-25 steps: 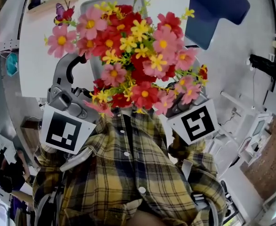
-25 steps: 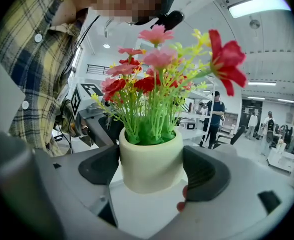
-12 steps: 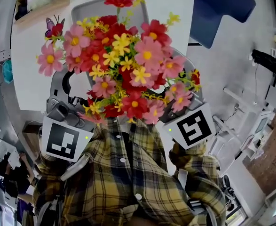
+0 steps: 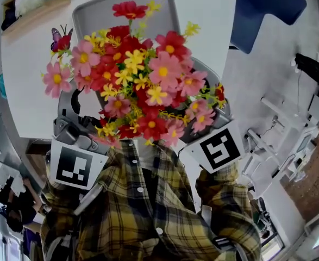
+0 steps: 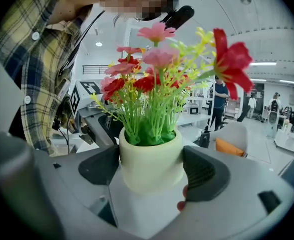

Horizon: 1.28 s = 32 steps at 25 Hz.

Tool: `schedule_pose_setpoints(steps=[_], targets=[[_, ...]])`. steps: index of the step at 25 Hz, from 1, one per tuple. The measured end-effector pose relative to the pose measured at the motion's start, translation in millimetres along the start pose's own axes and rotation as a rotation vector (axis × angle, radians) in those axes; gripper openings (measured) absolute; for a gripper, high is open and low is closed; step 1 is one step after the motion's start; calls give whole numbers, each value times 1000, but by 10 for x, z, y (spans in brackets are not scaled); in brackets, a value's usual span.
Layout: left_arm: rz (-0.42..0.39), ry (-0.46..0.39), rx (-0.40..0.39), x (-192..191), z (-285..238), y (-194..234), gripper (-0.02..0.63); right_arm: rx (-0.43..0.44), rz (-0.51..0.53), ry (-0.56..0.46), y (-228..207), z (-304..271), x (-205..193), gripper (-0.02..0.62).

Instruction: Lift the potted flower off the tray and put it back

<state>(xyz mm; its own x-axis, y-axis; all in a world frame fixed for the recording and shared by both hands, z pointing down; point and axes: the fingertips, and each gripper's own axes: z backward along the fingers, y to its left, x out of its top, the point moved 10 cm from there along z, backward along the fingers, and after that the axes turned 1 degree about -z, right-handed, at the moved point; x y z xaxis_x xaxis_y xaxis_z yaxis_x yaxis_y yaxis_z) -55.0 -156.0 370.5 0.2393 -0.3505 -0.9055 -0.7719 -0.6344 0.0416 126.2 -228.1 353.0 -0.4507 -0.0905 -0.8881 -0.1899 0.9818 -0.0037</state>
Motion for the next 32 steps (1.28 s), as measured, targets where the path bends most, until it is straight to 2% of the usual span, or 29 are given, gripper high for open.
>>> schedule_pose_setpoints(steps=[4, 13, 32], targets=[[21, 1, 1, 25, 10, -4, 353, 14, -15, 0, 10, 7, 0, 374], [13, 54, 6, 90, 16, 11, 353, 22, -25, 20, 14, -15, 12, 374], [5, 92, 19, 123, 21, 26, 353, 28, -24, 32, 4, -46, 26, 374]])
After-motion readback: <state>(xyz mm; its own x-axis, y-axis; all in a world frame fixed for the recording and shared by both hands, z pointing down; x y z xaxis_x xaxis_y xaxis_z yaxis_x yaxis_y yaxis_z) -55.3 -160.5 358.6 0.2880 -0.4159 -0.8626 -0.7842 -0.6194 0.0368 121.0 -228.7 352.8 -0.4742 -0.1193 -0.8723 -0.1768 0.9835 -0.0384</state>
